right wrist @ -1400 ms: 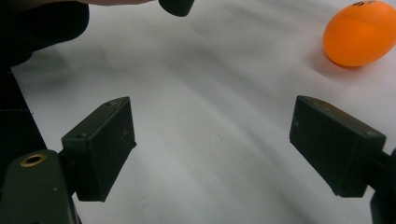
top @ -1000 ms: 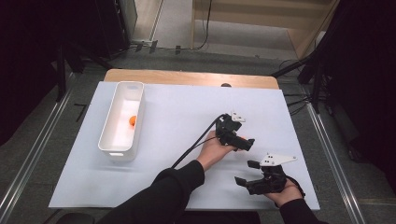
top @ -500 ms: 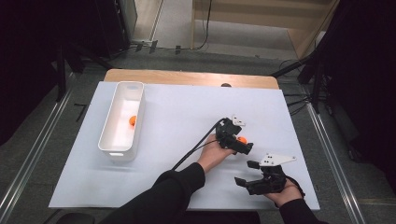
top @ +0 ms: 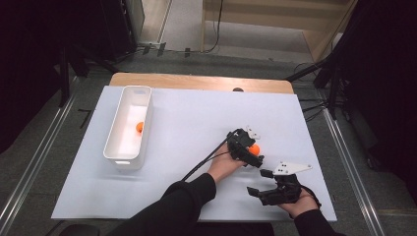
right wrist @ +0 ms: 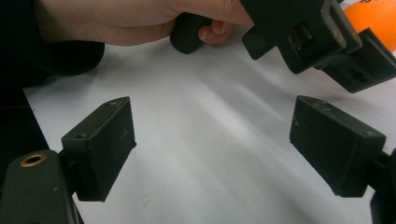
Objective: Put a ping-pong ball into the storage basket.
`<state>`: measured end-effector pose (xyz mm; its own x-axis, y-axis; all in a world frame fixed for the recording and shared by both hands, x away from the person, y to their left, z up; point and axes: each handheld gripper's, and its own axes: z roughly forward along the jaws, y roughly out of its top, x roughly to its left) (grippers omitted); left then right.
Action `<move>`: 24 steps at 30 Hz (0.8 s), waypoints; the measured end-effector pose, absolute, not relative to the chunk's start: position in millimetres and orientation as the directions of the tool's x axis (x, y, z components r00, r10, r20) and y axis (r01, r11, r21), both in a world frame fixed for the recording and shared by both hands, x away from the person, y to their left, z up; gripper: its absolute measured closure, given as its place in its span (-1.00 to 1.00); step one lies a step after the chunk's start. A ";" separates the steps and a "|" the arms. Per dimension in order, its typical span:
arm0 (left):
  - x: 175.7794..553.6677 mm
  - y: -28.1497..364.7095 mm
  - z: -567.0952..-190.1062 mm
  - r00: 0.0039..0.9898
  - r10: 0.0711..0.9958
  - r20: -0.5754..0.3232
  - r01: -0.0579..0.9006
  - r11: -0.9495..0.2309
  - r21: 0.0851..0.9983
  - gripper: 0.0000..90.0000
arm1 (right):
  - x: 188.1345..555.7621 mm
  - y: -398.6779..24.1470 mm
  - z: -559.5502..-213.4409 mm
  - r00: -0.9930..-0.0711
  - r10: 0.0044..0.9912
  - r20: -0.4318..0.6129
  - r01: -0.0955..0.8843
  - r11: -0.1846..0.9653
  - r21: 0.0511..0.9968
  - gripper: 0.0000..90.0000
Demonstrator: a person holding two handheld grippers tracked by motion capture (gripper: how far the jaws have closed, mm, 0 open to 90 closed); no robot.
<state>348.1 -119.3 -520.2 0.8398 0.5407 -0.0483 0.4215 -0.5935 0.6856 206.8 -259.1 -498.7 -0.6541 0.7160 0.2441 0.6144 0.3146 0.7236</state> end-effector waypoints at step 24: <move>338.3 -121.0 -520.5 0.864 0.504 0.027 0.344 -0.628 0.698 -0.60 | 207.3 -258.6 -499.3 -0.654 0.717 0.242 0.615 0.318 0.722 -0.72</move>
<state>338.3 -121.0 -520.5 0.8635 0.5036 0.0272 0.3440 -0.6276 0.6985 207.3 -258.6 -499.3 -0.6541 0.7168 0.2417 0.6149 0.3178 0.7218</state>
